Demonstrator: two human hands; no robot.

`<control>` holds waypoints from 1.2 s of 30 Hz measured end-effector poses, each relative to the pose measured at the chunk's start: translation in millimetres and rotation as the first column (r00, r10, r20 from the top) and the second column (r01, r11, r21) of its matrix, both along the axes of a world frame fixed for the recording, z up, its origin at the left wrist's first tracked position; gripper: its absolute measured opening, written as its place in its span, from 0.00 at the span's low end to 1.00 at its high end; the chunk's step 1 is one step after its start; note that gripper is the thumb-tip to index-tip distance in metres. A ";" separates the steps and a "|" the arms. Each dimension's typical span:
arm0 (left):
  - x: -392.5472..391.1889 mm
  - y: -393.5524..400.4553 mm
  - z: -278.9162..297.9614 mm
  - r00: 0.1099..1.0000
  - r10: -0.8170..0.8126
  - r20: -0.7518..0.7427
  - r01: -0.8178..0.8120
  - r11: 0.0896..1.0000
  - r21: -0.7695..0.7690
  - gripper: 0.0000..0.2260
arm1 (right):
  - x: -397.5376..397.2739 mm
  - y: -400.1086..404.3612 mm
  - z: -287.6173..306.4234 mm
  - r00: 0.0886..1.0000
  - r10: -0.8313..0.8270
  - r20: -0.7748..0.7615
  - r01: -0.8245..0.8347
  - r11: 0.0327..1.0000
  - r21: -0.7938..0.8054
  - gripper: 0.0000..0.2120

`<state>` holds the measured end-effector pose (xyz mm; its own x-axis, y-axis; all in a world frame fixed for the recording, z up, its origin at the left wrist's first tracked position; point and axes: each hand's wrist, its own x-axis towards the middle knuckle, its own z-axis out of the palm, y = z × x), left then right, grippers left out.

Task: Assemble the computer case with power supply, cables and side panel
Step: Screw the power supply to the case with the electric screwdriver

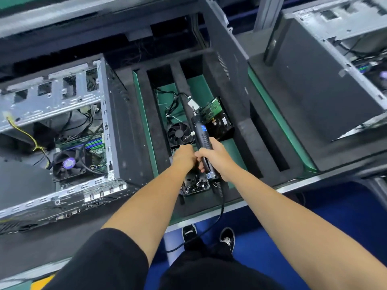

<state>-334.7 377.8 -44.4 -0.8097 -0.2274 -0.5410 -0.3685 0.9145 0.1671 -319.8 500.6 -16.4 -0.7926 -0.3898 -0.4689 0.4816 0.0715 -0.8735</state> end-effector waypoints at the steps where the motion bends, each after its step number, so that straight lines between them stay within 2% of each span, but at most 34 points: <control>1: -3.8 -1.3 0.1 0.998 0.055 -0.028 -0.055 0.998 0.019 0.07 | 0.8 1.5 -1.1 1.000 -0.007 0.005 0.007 1.000 -0.018 0.10; 3: -10.4 -2.9 -0.7 0.990 0.122 -0.074 -0.121 0.992 0.024 0.06 | 1.7 3.6 -2.7 1.000 -0.029 0.011 0.030 0.999 -0.040 0.11; 8: -16.9 -4.9 -9.9 0.987 0.136 -0.090 -0.137 0.990 -0.009 0.08 | 4.5 5.7 -6.9 0.996 -0.089 0.024 0.090 0.995 -0.049 0.10; 18: -18.6 -6.7 -20.9 0.994 0.042 -0.105 -0.053 0.993 -0.106 0.09 | 5.1 8.9 -7.1 0.999 -0.030 -0.014 0.029 0.998 -0.055 0.14; 20: -19.4 -8.1 -22.5 0.992 0.037 -0.122 -0.051 0.992 -0.114 0.10 | 5.3 8.4 -6.0 0.999 -0.025 -0.025 0.024 0.998 -0.051 0.12; 22: -19.9 -9.8 -24.9 0.991 0.036 -0.127 -0.052 0.992 -0.118 0.10 | 5.2 8.0 -5.7 0.999 -0.023 -0.026 0.022 0.999 -0.048 0.16; 25: -20.6 -11.0 -25.5 0.993 0.036 -0.116 -0.048 0.994 -0.097 0.10 | 4.5 7.6 -4.3 1.000 -0.015 -0.013 0.014 0.999 -0.039 0.21; 33: -26.5 -14.5 -14.8 0.989 0.141 -0.051 -0.140 0.990 0.021 0.12 | 3.3 7.3 -4.3 0.999 -0.018 -0.031 0.017 1.000 -0.024 0.20; 36: -27.8 -16.2 -9.1 0.990 0.141 -0.028 -0.140 0.989 0.043 0.09 | 3.2 7.2 -5.1 0.999 -0.012 -0.040 0.011 1.000 -0.024 0.16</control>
